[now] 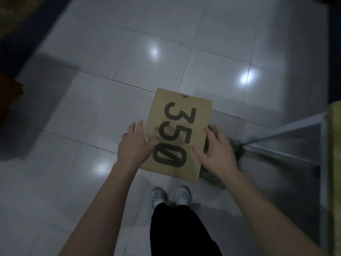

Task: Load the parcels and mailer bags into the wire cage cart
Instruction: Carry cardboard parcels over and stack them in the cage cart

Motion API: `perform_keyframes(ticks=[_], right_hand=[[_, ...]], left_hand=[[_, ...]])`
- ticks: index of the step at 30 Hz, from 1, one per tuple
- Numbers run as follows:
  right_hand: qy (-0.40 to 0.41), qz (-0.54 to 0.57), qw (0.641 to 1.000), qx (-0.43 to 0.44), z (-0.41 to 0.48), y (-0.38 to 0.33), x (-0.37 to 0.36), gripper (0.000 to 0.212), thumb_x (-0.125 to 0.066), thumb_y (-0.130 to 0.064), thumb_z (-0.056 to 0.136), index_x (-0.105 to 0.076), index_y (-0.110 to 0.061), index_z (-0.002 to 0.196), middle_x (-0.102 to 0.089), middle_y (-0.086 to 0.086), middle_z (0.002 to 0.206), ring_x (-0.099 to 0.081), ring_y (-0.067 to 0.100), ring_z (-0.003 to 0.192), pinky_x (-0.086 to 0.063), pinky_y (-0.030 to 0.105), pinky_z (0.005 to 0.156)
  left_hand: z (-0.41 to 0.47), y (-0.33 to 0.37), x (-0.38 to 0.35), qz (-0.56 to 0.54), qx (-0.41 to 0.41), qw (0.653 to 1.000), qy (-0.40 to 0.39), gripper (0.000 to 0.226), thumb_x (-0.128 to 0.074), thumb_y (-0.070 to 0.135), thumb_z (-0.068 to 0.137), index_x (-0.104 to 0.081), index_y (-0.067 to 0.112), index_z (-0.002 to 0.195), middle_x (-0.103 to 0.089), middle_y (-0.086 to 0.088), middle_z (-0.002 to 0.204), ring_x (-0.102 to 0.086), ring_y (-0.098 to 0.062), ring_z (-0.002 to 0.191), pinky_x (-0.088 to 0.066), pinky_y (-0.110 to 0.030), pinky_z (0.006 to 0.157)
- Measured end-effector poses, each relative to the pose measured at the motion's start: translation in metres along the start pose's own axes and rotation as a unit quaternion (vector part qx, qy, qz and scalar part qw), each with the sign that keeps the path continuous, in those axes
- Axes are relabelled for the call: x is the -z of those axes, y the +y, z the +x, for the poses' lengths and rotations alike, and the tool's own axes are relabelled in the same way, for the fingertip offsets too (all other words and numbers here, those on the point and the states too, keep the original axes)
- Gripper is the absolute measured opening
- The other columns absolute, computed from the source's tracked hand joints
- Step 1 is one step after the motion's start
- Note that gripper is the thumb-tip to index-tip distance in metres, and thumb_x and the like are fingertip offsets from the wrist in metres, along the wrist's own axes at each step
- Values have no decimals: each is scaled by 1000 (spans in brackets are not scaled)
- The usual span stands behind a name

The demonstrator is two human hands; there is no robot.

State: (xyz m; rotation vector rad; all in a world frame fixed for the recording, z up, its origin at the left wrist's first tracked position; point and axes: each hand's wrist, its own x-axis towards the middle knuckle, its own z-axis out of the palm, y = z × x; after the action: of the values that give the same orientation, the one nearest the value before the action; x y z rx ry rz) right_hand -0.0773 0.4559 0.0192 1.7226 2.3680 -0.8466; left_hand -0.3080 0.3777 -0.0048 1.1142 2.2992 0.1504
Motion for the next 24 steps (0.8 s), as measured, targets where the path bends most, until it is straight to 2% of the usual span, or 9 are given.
perform_keyframes(ticks=[3,6,8,11,13,16,19,24], right_hand=[[12,-23,999,-45,34,6,-39,77,-42,-72,89,-23,-30,151,-8,6,166,-18,35,149,-27,53,116],[19,-25,997,-73,61,15,-71,77,-44,-71,87,-21,-30,148,2,8,166,-11,41,149,-28,61,115],[27,-8,997,-78,75,20,-87,79,-46,-73,86,-21,-33,150,10,4,165,-8,42,150,-29,63,113],[39,64,995,-63,86,30,-106,76,-48,-73,87,-29,-39,152,19,-9,163,-16,34,150,-36,53,113],[51,84,995,-27,88,37,-119,73,-52,-71,87,-35,-39,151,19,-13,163,-19,27,151,-37,47,113],[58,108,992,-1,96,47,-126,74,-60,-69,85,-38,-40,150,18,-20,163,-12,17,152,-28,43,115],[40,106,993,17,107,53,-119,75,-66,-63,81,-41,-40,148,18,-21,163,-4,4,144,-17,38,113],[36,94,994,49,120,63,-112,77,-68,-62,78,-42,-38,147,14,-20,164,-7,9,148,-22,41,114]], left_hand=[[35,3,-24,-15,-15,1000,1,75,-52,45,95,-14,24,156,-19,-13,162,-39,-42,137,-43,-53,106],[66,7,-46,-20,-36,999,9,74,-50,49,96,-12,29,157,-16,-15,162,-36,-44,137,-41,-54,106],[81,6,-59,-44,-50,998,3,69,-47,52,98,-16,31,156,-21,-15,160,-38,-43,137,-40,-52,105],[94,-4,-80,-98,-26,994,-34,65,-44,56,99,-14,40,155,-34,-15,150,-48,-38,128,-43,-47,101],[92,-11,-91,-66,-26,997,-20,70,-44,62,96,-7,47,153,-40,-14,141,-55,-37,116,-48,-45,94],[90,-15,-97,-39,-25,999,-3,76,-44,69,91,-2,51,152,-44,-13,133,-58,-36,108,-50,-44,90],[86,-14,-105,-41,-1,999,15,77,-42,70,91,0,50,152,-46,-11,131,-59,-36,106,-49,-42,87],[74,-14,-124,-40,10,997,70,76,-43,66,93,0,47,153,-46,-9,128,-60,-31,96,-45,-33,75]])
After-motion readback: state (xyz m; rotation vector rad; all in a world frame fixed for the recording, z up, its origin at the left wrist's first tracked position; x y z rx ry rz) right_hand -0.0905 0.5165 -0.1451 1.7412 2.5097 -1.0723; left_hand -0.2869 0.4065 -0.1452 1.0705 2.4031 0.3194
